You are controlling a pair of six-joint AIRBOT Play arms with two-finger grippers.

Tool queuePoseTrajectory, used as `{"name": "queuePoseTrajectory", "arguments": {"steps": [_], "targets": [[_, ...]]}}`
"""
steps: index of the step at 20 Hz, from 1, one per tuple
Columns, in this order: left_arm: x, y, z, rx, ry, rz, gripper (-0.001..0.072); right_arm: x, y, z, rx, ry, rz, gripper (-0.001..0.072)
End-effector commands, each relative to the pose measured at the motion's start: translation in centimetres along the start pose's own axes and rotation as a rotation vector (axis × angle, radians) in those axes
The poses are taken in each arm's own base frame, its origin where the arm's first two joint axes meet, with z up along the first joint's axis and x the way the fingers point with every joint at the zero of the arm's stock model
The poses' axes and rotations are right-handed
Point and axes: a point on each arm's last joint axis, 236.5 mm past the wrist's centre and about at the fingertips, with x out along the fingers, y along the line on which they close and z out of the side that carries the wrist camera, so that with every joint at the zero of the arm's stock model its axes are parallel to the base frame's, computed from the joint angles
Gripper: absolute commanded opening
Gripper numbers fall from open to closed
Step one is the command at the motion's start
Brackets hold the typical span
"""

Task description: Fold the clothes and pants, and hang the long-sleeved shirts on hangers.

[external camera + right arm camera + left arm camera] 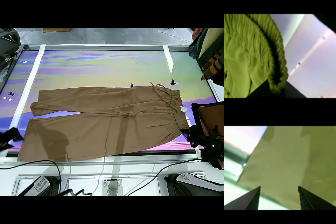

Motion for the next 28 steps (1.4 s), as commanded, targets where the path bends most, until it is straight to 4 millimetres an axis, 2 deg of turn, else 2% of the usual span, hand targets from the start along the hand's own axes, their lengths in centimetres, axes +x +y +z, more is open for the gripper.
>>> {"name": "queuePoseTrajectory", "arguments": {"steps": [1,2,7,11,15,17,23,24,25,26,28], "targets": [[1.7,2.6,-4.1,-0.188,0.076,-0.046,0.0536,0.0,0.4,-0.3,-0.002,0.011,0.016,0.0033],[2.1,2.9,-4.3,-0.235,0.070,-0.069,0.0557,0.0,0.4,-0.3,-0.002,0.014,0.019,0.0033],[3.6,3.4,-3.6,-0.332,0.000,-0.121,0.0557,0.0,0.4,-0.3,-0.002,0.015,0.019,0.0033],[5.9,3.3,-4.7,-0.348,0.009,-0.113,0.0557,0.0,0.4,-0.3,-0.002,0.015,0.019,0.0033],[7.1,4.3,-3.5,-0.361,-0.074,-0.079,0.0553,0.0,0.6,-0.5,-0.001,0.021,0.025,0.0033],[7.1,4.7,-2.8,-0.362,-0.107,-0.068,0.0479,0.0,0.7,-0.6,-0.002,0.027,0.030,0.0033],[7.7,5.2,-2.2,-0.355,-0.154,-0.047,0.0455,-0.1,1.6,-1.6,-0.004,0.068,0.067,0.0033],[7.8,5.3,-2.1,-0.346,-0.158,-0.045,0.0275,-0.2,1.8,-1.8,-0.006,0.077,0.075,0.0032],[7.7,5.3,-2.1,-0.344,-0.160,-0.044,0.0132,-0.2,1.9,-2.0,-0.012,0.089,0.080,0.0033],[7.7,5.2,-2.0,-0.348,-0.162,-0.051,0.0030,-0.3,2.1,-2.2,-0.019,0.101,0.084,0.0032],[7.3,4.0,-1.1,-0.346,-0.194,-0.105,0.0019,-0.8,3.0,-2.8,-0.045,0.144,0.111,0.0032]]}}
